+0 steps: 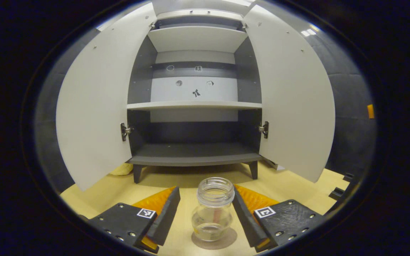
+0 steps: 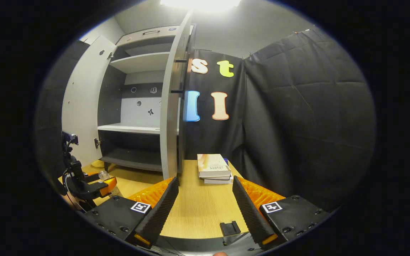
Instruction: Grasp the bottle in the cabinet with the left hand and place it on the coaster, then close the right door with the right hand and the left door with the left hand.
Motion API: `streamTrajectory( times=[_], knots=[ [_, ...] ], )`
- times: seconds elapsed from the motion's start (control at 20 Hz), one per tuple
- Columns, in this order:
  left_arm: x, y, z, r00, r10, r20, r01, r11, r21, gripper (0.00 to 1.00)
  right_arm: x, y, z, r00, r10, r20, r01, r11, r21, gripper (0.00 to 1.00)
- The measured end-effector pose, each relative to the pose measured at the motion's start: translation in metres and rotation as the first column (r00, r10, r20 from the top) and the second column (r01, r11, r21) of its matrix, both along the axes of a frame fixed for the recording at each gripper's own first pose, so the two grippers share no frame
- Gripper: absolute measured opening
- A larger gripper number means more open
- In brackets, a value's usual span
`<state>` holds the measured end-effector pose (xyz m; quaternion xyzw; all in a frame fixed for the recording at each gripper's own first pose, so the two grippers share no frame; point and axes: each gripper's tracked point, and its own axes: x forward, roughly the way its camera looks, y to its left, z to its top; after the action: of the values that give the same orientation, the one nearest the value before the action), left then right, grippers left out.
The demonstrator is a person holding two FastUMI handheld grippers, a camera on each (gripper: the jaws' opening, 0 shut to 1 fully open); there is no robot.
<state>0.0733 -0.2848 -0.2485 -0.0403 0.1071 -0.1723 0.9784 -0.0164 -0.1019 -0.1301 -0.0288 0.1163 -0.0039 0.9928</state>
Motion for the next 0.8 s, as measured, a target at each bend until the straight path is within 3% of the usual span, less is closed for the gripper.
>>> streamTrajectory(
  times=[0.5, 0.8],
  knots=[
    [-0.026, 0.031, 0.093, 0.997, 0.051, 0.054, -0.052, 0.999, 0.007, 0.87, 0.045, -0.003, 0.055, 0.997, 0.034, 0.067, -0.039, 0.996, 0.080, 0.98],
    [-0.044, 0.060, 0.153, 0.989, 0.102, 0.110, -0.104, 0.995, 0.010, 0.86, 0.087, -0.031, 0.106, 0.993, -0.015, 0.116, 0.000, 0.991, 0.133, 0.98]
  ],
)
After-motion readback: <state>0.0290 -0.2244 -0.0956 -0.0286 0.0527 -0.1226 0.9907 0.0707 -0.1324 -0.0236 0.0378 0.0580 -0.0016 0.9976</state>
